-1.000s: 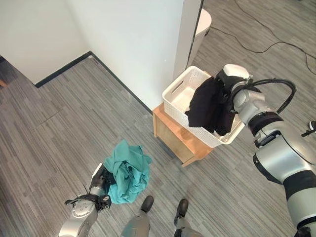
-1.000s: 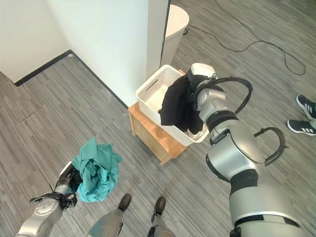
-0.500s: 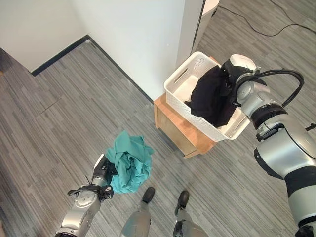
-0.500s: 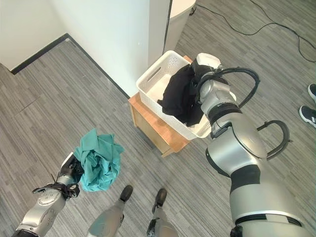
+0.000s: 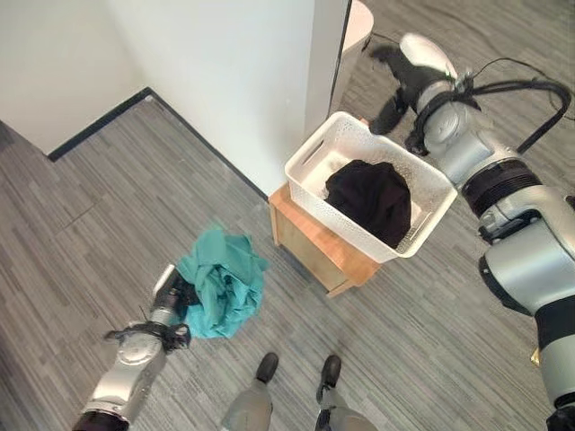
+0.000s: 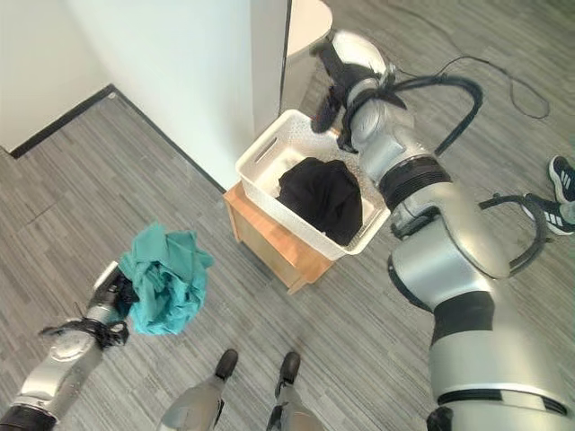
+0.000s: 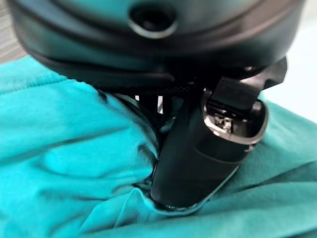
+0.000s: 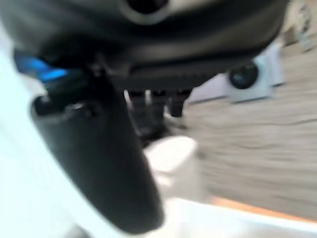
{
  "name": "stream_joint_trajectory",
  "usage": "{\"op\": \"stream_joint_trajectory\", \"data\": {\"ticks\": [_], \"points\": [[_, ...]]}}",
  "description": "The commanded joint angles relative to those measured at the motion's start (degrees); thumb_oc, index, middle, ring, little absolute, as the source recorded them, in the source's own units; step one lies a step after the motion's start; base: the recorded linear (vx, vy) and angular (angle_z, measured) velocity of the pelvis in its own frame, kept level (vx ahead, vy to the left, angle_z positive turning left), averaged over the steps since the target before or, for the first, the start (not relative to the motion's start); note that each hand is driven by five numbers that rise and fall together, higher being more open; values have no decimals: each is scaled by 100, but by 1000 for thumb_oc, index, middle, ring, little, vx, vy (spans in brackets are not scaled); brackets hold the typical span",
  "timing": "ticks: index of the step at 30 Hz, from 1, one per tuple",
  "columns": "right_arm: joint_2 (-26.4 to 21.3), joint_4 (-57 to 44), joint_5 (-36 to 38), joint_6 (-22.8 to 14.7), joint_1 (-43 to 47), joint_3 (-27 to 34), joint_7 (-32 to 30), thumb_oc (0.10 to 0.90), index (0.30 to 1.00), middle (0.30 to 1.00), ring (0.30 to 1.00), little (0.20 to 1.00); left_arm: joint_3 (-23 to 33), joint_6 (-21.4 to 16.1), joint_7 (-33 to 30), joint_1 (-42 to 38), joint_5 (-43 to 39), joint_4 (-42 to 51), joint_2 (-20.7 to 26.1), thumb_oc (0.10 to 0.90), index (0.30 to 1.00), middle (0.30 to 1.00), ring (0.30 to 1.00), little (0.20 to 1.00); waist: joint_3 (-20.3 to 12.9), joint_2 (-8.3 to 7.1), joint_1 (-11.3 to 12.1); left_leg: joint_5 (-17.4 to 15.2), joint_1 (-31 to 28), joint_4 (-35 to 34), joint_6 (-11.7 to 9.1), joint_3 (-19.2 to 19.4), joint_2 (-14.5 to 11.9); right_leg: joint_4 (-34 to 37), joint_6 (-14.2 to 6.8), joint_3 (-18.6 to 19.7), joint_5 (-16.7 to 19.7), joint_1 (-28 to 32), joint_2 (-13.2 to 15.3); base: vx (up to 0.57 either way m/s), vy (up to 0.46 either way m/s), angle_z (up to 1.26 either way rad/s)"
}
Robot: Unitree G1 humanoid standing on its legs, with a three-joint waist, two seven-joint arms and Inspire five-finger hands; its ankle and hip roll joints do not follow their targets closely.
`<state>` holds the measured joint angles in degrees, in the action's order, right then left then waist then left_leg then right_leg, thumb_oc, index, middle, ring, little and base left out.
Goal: Pick up bed clothes into laundry basket.
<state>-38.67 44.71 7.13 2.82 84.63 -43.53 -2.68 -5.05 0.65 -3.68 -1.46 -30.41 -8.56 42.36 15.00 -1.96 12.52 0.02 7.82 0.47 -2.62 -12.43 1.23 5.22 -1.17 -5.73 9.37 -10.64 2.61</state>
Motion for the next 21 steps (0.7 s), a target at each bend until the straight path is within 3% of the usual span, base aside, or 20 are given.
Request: {"op": "stream_joint_trajectory", "data": {"ticks": [1,2,3,4,5,6,7,15,21], "points": [[-692,-1782,1178,-641,-261,430,-312,800,900,900,900,900,719,-990,-486,-1235,398,594,1203,400,300,300,300,300,-706,336,-333,554,-156,-547,-55,110,8,-46,-362,90,-573,619,-17,18,30,-17],[-741,-1872,1156,-601,-372,536,-316,800,900,900,900,900,639,-994,-490,-1295,395,575,1244,400,300,300,300,300,-720,290,-300,589,-134,-547,-55,101,19,-35,-366,82,-543,607,-8,5,37,11],[-1054,-3025,1731,-777,-2060,1517,-102,800,900,900,900,900,558,-974,-480,-1942,674,604,1975,400,300,300,300,300,-760,478,-501,596,-257,-547,-61,132,34,-84,-383,58,-555,716,23,-8,28,22],[-1055,-3521,1850,-819,-3009,2029,99,800,900,900,900,900,463,-971,-428,-2223,718,615,2175,400,300,300,300,300,-820,520,-586,595,-276,-547,-60,155,41,-80,-401,43,-555,739,46,48,16,30],[-1063,-3620,1827,-782,-3190,2184,106,800,900,900,900,900,319,-972,-430,-2321,714,597,2208,400,300,300,300,300,-853,466,-532,528,-318,-547,-60,147,37,-62,-400,37,-611,791,42,36,12,9],[-1075,-4276,1799,-741,-4642,2924,424,800,900,900,900,900,34,-989,-287,-2893,608,667,2423,400,300,300,300,300,-931,553,-788,550,-382,-547,-52,204,37,-79,-440,30,-580,836,74,83,2,-2],[-1051,-4531,1819,-682,-5128,3191,574,800,900,900,900,900,-168,-975,-246,-3171,611,610,2448,400,300,300,300,300,-987,557,-859,466,-464,-547,-49,241,33,-62,-456,43,-639,906,73,19,23,-6],[-474,-5399,2196,-554,-7769,3968,1299,800,900,900,900,900,-2046,-853,8,-5273,605,-149,1987,400,300,300,300,300,-1244,478,-1306,361,-664,-547,-11,478,16,-41,-574,221,-607,1046,135,28,14,-20],[-255,-5299,2524,-282,-8744,3648,1882,800,900,900,900,900,-3031,-607,316,-6263,978,-1424,1709,400,300,300,300,300,-1340,382,-1515,314,-711,-547,26,701,-19,-43,-656,404,-503,992,132,2,20,-46]]}}
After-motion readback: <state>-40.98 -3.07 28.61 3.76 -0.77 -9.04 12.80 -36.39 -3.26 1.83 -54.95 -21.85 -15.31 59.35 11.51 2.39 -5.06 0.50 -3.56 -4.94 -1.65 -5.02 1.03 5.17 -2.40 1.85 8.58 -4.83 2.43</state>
